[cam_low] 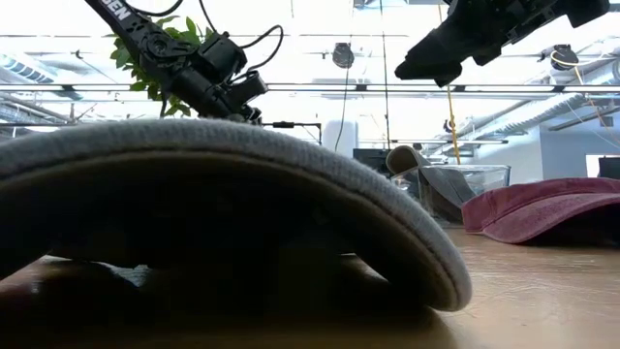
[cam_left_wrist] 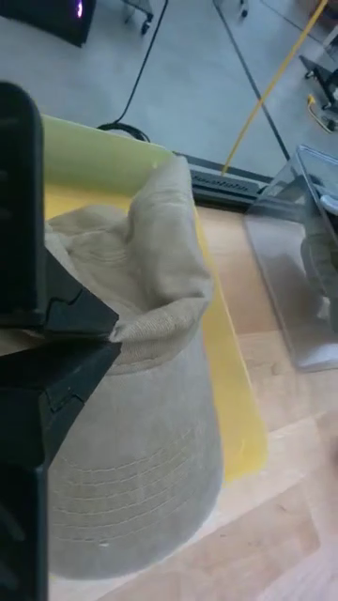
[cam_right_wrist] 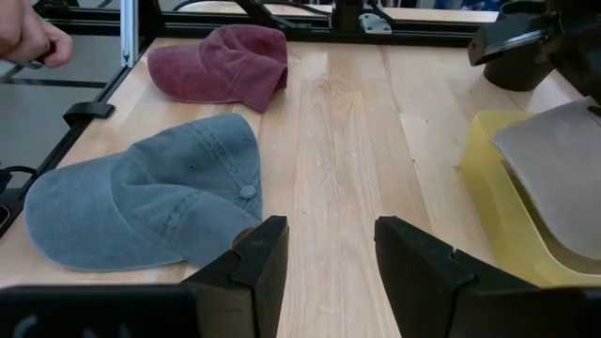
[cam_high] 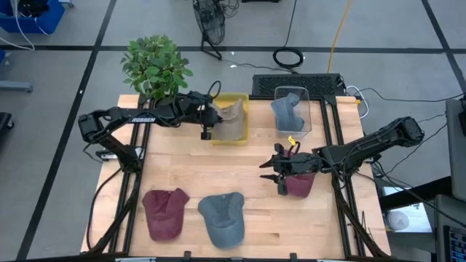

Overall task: Pick & Place hat
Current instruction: Put the light brown cap into the yellow bin

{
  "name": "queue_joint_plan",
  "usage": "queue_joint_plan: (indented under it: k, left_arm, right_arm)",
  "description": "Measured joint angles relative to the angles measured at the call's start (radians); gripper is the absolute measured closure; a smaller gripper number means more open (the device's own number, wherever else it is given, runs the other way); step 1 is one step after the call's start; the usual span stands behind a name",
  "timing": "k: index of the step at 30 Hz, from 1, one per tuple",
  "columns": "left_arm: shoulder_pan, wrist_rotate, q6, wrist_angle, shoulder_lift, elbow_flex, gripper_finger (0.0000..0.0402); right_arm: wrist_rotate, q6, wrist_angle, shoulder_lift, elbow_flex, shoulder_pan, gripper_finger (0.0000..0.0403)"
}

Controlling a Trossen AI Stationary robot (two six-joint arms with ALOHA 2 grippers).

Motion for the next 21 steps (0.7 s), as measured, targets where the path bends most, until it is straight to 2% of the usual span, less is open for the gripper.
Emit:
queue_joint_plan:
  k: [5,11,21]
  left_arm:
    - [0.001,0.013,-0.005,-0.007,0.021,0.001,0.0395]
    - [-0.002,0.027,-0.005,0.006,0.088,0.002,0.0371]
    - [-0.002,0.003,-0.011,0.035,0.118,0.001,0.0367]
  right_arm:
    - [0.000,0.000,0.000,0.001,0.000,0.000,0.0257]
    - [-0.001,0.000,-0.001,0.001,0.000,0.000,0.0257]
    - [-0.001,-0.008,0.000,0.001,-0.005,0.000,0.0257]
